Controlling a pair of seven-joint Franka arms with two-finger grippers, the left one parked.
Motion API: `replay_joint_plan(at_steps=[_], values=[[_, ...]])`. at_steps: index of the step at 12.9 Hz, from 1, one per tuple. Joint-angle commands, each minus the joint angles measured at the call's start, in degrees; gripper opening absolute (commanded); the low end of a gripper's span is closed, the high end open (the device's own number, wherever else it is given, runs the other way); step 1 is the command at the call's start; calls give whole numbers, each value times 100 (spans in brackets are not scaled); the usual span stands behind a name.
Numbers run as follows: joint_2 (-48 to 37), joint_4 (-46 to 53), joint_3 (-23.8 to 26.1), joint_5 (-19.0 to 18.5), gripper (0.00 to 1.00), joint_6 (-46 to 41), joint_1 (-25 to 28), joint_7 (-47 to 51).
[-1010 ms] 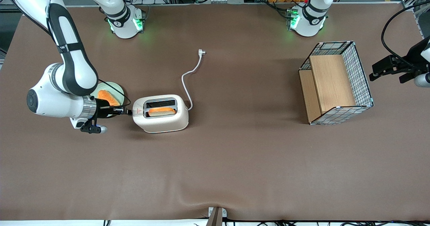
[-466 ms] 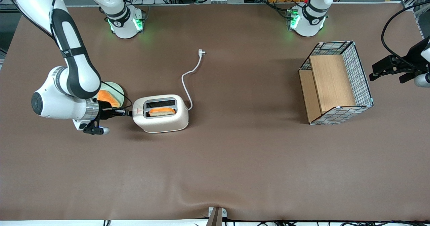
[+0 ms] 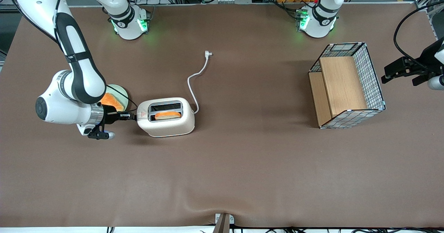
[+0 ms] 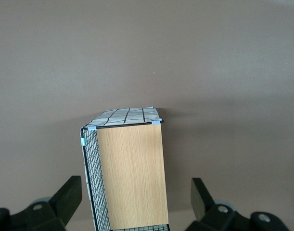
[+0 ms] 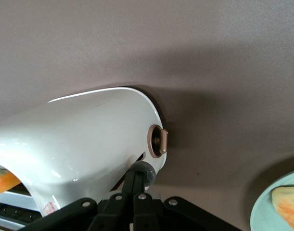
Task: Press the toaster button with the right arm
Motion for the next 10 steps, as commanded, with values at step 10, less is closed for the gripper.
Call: replay_joint_plan(at_steps=[10], values=[[404, -73, -30, 281, 0, 438, -33, -664]])
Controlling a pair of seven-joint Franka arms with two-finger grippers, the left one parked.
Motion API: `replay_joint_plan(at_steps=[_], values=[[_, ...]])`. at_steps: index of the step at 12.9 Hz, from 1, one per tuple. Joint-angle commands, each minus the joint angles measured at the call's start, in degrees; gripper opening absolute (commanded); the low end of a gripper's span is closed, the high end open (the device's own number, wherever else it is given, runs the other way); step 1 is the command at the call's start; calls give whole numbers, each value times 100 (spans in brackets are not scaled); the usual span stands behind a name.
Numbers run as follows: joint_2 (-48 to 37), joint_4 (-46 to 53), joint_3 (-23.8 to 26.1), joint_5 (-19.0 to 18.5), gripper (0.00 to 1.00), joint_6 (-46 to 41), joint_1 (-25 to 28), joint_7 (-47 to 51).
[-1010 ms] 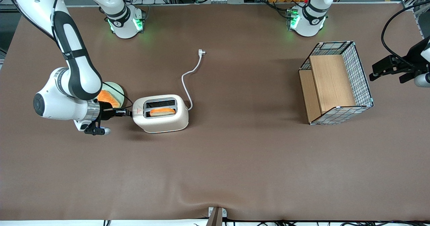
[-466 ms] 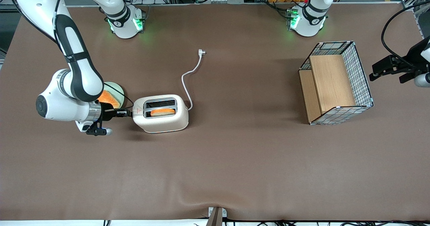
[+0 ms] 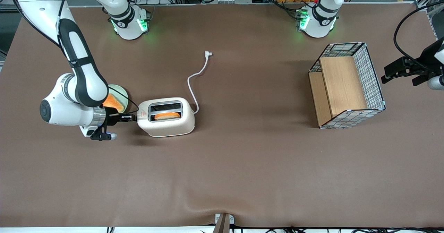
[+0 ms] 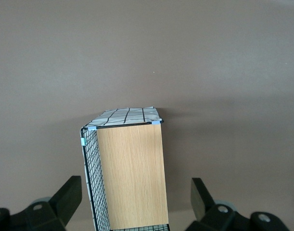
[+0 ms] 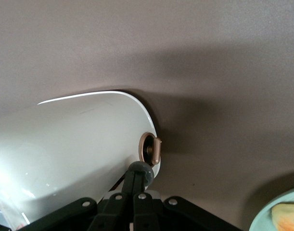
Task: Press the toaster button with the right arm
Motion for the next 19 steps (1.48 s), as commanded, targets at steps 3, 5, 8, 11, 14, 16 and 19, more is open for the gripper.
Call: replay_joint_plan(at_steps=[3, 5, 8, 11, 14, 16, 19], values=[[231, -73, -17, 183, 0, 280, -29, -373], [240, -73, -17, 183, 0, 316, -38, -399], [240, -73, -17, 192, 0, 307, -29, -390], [240, -47, -17, 192, 0, 272, -29, -364], [231, -38, -17, 192, 0, 254, -20, -338], [231, -20, -17, 183, 0, 245, -29, -338], [240, 59, -26, 183, 0, 193, -46, -320]])
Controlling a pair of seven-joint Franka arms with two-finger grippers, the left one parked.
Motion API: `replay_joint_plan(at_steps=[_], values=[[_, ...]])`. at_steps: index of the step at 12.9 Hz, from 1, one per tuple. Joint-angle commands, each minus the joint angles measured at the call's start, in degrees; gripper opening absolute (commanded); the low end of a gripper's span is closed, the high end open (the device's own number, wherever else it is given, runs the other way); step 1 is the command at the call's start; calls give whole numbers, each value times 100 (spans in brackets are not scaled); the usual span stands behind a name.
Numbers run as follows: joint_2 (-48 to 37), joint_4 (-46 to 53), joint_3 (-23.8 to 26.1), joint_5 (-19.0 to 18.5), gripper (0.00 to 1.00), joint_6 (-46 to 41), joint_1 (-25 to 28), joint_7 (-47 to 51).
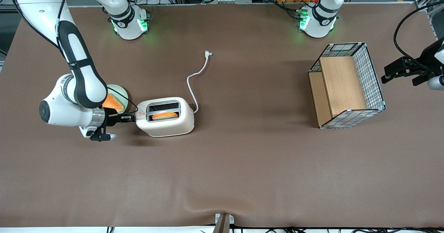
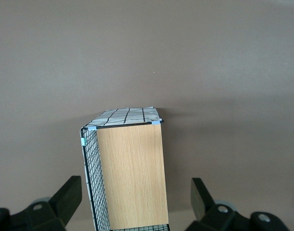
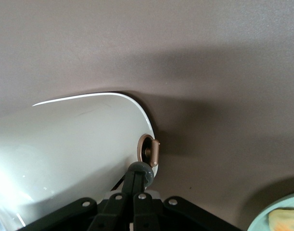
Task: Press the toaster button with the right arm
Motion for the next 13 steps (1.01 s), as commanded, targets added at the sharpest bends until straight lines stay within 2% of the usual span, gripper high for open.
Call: replay_joint_plan(at_steps=[1, 9, 13], values=[[194, 106, 9, 117, 0, 181, -40, -181], [211, 318, 0, 29, 0, -30, -119, -243], [386, 721, 0, -348, 0, -380, -215, -252]])
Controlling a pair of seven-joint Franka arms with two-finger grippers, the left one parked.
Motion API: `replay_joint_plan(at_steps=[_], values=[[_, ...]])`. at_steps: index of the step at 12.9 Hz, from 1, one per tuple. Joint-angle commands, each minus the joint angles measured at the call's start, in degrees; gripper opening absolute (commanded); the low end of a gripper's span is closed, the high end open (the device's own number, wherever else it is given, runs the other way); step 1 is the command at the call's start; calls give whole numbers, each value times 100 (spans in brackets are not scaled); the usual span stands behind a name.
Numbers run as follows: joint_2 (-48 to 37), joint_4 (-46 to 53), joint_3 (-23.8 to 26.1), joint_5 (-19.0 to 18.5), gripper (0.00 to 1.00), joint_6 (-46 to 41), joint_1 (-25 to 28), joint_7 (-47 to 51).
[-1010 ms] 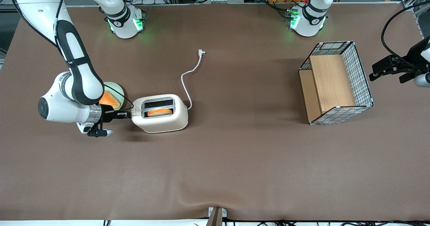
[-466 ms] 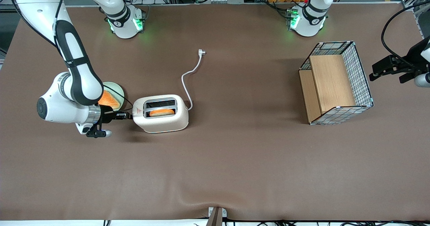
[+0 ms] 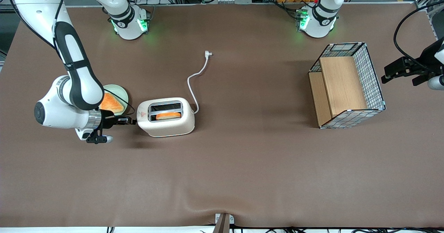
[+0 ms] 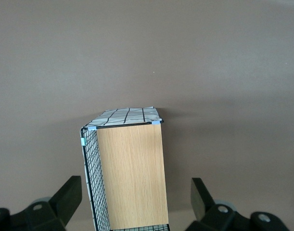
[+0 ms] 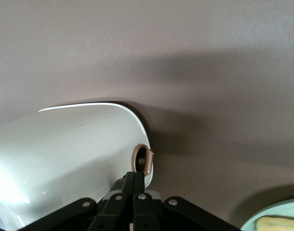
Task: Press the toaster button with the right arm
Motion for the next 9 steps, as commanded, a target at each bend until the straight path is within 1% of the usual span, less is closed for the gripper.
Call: replay_joint_plan(at_steps=[1, 3, 4, 5, 6, 9], values=[[324, 548, 44, -265, 0, -405, -165, -110], [333, 619, 44, -274, 0, -450, -174, -110], [333, 637, 35, -283, 24, -450, -165, -102], [342, 646, 35, -274, 78, -450, -174, -102], [342, 663, 35, -274, 100, -476, -191, -102], [325, 821, 18, -274, 100, -660, -314, -93]])
